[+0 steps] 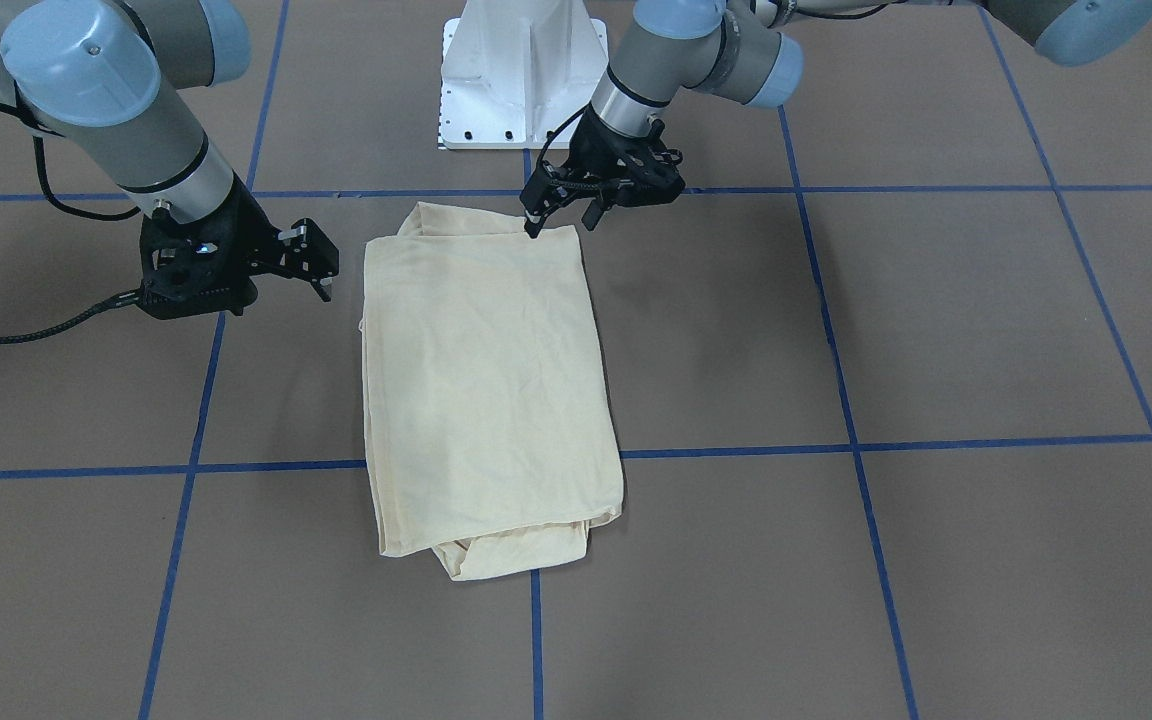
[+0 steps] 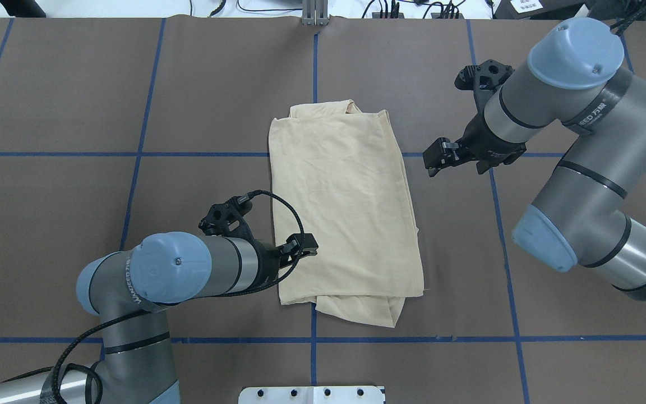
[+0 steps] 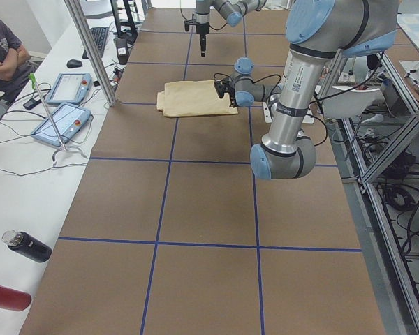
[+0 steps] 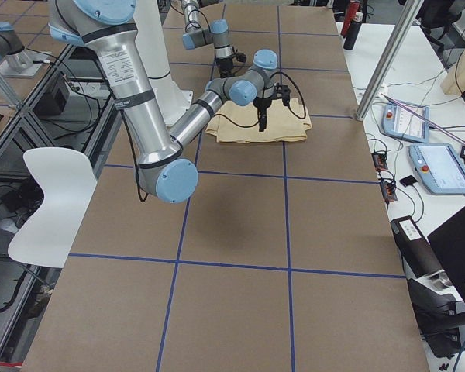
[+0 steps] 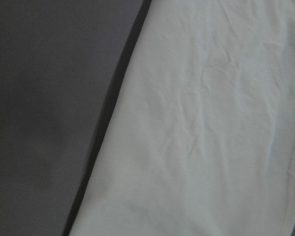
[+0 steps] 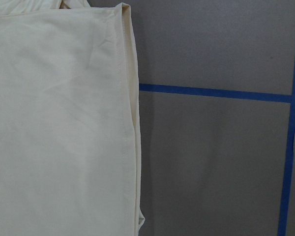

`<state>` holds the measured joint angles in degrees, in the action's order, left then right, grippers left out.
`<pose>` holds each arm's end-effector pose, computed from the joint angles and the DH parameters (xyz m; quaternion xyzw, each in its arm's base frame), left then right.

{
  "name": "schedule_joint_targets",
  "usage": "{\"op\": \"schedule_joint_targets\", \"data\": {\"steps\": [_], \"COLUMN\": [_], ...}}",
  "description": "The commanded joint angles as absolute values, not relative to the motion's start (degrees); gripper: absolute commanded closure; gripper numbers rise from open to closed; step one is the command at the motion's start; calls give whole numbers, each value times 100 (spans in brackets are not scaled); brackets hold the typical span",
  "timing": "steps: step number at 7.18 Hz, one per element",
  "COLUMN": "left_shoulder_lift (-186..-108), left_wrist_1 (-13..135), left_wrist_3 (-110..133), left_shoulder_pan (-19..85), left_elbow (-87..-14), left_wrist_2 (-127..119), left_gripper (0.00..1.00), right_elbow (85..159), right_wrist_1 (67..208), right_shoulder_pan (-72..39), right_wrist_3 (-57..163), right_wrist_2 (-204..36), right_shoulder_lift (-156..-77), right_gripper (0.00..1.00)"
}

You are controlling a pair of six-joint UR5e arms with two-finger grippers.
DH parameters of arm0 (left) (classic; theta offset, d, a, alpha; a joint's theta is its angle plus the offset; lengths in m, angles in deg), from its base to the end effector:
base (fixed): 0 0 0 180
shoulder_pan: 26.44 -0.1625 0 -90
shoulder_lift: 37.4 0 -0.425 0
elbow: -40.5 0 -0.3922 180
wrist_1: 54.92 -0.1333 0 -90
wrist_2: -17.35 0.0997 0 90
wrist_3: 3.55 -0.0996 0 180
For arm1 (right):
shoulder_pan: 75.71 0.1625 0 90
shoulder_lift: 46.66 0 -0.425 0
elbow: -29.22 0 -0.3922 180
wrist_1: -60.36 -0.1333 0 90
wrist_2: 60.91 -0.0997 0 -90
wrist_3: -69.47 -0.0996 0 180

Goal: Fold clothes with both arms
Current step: 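Raise the right gripper away while the left gripper lowers to the shirt's near corner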

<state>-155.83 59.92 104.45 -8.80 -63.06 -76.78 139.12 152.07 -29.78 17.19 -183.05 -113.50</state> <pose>0.5568 -0.3094 0.2213 -0.0318 0.5502 -0.2364 0.8002 -0.3487 -0.4757 0.2829 0.0333 -0.4255 -0.0331 0.9037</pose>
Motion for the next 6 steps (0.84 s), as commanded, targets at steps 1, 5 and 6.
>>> {"op": "schedule_joint_targets", "data": {"steps": [1, 5, 6], "left_shoulder_lift": [-15579, -15614, -15657], "left_wrist_1": [5740, 5749, 5749], "left_wrist_3": [10464, 10833, 10833], "left_shoulder_pan": [-1078, -1290, -1281], "left_elbow": [-6251, -6031, -5970], "left_wrist_2": [-7660, -7617, -7616], "left_gripper": [1, 2, 3], "right_elbow": [13935, 13935, 13926], "right_wrist_1": [15203, 15194, 15194], "right_shoulder_pan": [-2983, -2957, -2957], "right_wrist_3": [1709, 1709, 1709], "right_wrist_2": [-18317, -18405, -18405], "right_shoulder_lift": [-11380, -11380, -11380], "right_gripper": [0, 0, 0]}}
